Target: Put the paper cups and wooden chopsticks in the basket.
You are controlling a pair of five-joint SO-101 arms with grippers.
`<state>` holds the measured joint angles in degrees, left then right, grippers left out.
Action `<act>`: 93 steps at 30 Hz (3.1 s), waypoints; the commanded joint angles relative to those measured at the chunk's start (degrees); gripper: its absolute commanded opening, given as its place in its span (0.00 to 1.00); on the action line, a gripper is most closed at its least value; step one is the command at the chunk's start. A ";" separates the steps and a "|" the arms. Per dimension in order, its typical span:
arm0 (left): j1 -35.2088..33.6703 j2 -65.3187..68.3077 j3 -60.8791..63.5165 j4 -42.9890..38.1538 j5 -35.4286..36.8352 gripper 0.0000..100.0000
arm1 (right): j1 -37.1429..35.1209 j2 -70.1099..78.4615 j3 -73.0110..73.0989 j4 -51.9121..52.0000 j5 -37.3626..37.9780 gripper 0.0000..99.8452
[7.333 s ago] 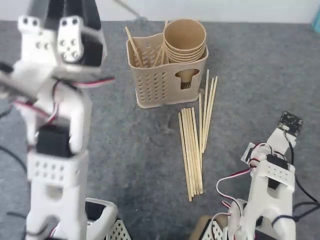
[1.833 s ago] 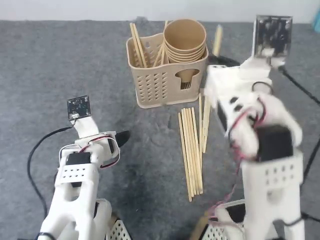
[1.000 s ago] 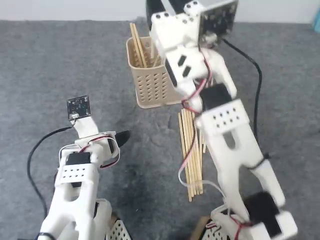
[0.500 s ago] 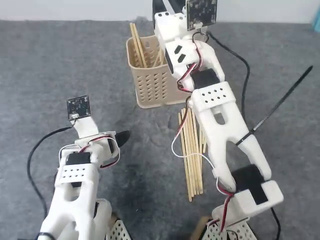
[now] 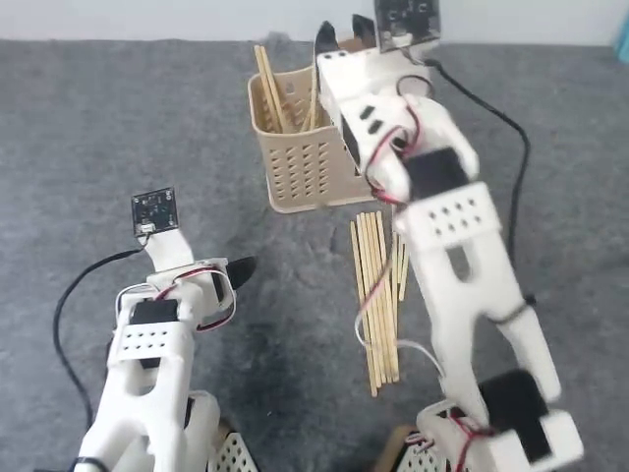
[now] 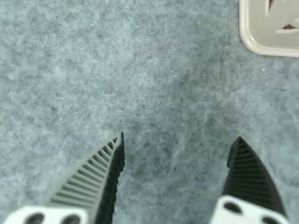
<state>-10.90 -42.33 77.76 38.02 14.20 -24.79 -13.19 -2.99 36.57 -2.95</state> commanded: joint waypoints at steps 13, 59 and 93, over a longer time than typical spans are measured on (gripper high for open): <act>-0.09 -1.58 -0.13 -1.05 0.00 0.34 | 9.36 -20.79 10.46 41.27 0.35 0.13; -0.18 -1.58 -0.13 -0.97 0.00 0.34 | 15.87 16.31 46.07 -19.65 -4.92 0.12; -0.18 -1.67 -0.22 0.53 -0.09 0.34 | 17.27 19.82 36.31 -6.20 -10.99 0.01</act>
<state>-10.90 -42.33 77.76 38.29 14.20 -7.74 6.95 38.77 22.95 -13.23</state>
